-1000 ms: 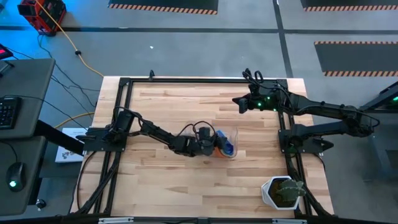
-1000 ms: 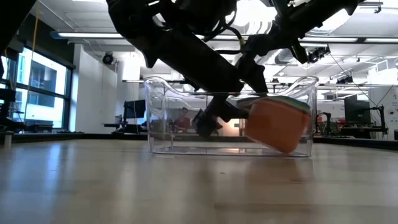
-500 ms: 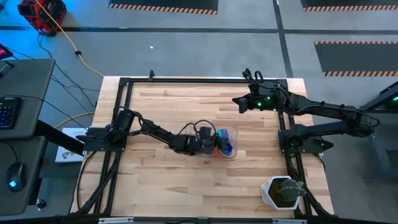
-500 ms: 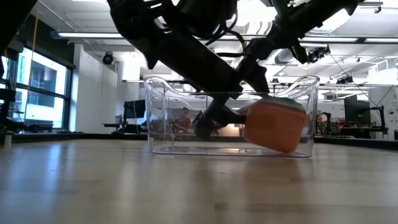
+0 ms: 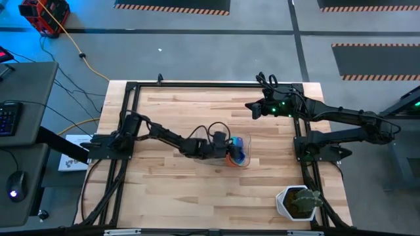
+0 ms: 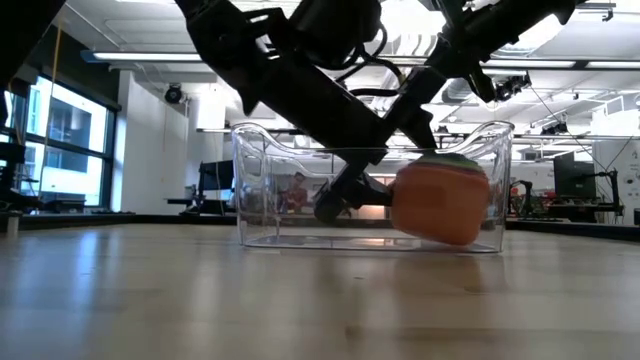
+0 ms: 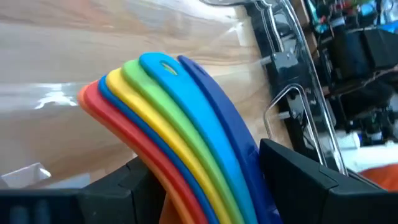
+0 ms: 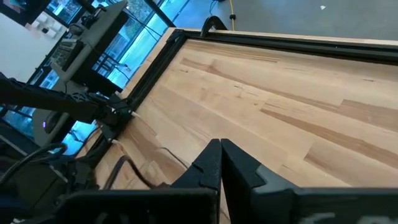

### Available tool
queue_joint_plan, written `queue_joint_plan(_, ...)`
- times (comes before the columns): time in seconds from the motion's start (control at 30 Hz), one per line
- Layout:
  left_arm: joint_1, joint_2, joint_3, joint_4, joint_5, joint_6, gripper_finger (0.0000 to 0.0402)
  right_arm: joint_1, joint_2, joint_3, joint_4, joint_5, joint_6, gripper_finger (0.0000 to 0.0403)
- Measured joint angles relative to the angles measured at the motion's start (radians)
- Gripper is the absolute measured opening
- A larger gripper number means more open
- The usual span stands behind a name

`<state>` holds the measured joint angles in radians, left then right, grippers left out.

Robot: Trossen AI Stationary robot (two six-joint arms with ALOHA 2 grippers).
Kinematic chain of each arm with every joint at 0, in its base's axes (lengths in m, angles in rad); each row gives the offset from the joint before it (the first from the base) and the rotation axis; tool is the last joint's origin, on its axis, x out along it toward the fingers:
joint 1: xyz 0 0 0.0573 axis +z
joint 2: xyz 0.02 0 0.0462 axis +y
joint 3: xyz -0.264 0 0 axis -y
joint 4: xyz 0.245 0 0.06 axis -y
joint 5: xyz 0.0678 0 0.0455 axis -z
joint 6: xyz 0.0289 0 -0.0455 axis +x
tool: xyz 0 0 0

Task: Nest measuring cups in basket
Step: Put the stacked measuring cups into the transparent bin

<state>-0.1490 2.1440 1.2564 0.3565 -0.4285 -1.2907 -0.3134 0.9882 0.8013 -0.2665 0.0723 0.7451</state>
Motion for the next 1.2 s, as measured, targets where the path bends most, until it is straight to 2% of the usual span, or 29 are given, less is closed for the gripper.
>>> queue_joint_plan(0.6, 0.085, -0.004, 0.000, -0.001, 0.279, 0.047, 0.0232, 0.000, 0.000, 0.000, 0.000, 0.000, 0.015, 0.0000)
queue_joint_plan(1.2, 0.083, -0.005, 0.000, 0.000, 0.293, 0.051, 0.0232, 0.000, 0.000, 0.000, 0.000, 0.000, 0.017, 0.0000)
